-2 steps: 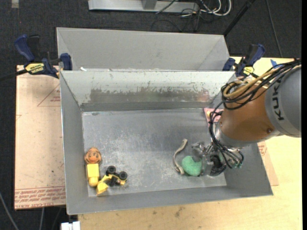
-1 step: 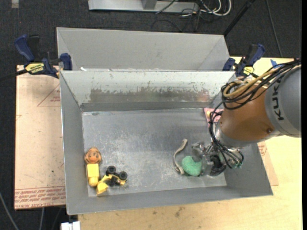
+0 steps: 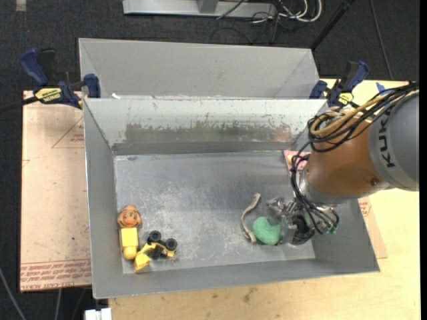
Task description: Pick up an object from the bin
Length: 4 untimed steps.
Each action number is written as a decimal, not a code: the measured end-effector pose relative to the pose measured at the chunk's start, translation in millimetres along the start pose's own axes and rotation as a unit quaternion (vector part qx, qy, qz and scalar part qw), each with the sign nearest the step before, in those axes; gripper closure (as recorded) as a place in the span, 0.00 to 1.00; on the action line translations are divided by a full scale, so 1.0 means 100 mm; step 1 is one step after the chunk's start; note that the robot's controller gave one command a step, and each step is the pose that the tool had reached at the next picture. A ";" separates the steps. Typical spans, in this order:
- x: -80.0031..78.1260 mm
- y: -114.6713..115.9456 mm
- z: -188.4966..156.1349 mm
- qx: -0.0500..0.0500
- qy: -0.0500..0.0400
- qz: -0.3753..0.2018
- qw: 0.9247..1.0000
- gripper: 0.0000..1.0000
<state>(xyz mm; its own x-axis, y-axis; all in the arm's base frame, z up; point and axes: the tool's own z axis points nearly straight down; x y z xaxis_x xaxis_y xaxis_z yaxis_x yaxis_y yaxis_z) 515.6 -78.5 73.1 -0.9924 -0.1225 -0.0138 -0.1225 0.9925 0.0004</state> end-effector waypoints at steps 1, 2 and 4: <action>0.00 0.00 0.00 0.000 0.000 0.000 1.000 1.00; 0.00 0.00 0.00 0.000 0.000 0.000 1.000 1.00; 0.00 0.00 0.00 0.000 0.000 0.000 1.000 1.00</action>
Offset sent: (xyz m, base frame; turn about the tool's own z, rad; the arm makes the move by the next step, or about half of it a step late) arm 0.0000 0.0000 0.0000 0.0000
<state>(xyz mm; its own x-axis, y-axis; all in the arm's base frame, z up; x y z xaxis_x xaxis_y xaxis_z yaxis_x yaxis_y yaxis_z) 515.6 -78.5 73.1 -0.9924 -0.1226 -0.0140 -0.1226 0.9925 0.0006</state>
